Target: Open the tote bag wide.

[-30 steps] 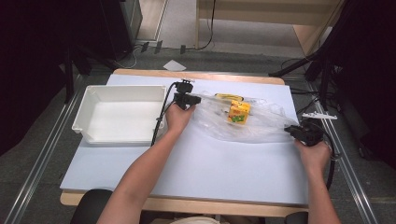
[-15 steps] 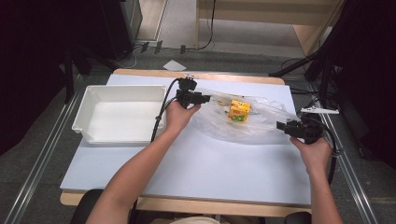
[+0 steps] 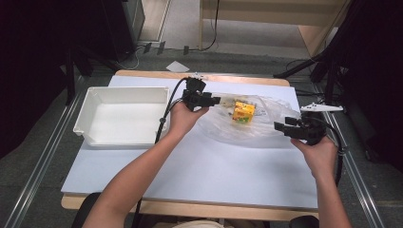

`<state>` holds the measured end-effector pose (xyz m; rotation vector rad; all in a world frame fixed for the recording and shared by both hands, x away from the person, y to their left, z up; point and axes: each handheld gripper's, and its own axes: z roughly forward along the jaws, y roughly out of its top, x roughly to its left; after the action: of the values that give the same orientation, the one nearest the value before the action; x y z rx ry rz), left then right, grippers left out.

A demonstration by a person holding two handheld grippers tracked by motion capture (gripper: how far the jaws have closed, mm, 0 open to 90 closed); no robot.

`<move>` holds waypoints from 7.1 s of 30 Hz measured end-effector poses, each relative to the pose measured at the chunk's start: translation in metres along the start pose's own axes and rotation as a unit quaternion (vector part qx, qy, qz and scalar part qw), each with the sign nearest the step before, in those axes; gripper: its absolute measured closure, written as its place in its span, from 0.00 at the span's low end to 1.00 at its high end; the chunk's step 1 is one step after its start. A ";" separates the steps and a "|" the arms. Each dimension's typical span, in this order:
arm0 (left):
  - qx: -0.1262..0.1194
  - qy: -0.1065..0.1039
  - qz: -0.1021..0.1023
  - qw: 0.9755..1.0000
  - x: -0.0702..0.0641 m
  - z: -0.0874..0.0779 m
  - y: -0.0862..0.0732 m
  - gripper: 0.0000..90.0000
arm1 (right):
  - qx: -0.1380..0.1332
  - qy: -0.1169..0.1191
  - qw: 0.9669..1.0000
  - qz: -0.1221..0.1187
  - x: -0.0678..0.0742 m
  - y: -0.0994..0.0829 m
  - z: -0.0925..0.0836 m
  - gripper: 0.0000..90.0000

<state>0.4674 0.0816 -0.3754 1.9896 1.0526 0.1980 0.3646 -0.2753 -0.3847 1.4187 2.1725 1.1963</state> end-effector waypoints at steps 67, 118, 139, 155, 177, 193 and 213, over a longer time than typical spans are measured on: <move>0.064 -0.022 -0.008 0.998 -0.024 0.074 -0.078 0.99 | 0.074 0.014 0.995 -0.058 -0.017 0.023 0.172 1.00; 0.089 -0.062 0.028 0.994 -0.032 0.024 -0.119 1.00 | 0.053 -0.051 0.997 -0.010 -0.050 0.069 0.220 1.00; 0.080 -0.060 0.030 0.995 -0.033 0.025 -0.121 1.00 | 0.048 -0.061 0.997 0.012 -0.053 0.070 0.222 1.00; 0.076 -0.063 0.031 0.995 -0.034 0.026 -0.121 0.99 | 0.038 -0.080 0.996 0.022 -0.054 0.071 0.225 0.98; 0.066 -0.070 0.021 0.995 -0.029 0.031 -0.107 0.91 | 0.054 -0.032 0.998 0.008 -0.036 0.071 0.211 0.97; 0.062 -0.102 0.026 0.993 -0.029 0.022 -0.094 0.74 | 0.031 0.018 0.999 -0.023 -0.014 0.077 0.169 0.89; 0.056 -0.108 0.050 0.991 -0.027 0.002 -0.069 0.56 | 0.023 0.044 0.998 -0.040 0.003 0.077 0.117 0.78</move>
<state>0.4103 0.0796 -0.4219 2.1124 0.8413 -0.0248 0.4834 -0.2025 -0.3974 1.3083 2.3070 1.2080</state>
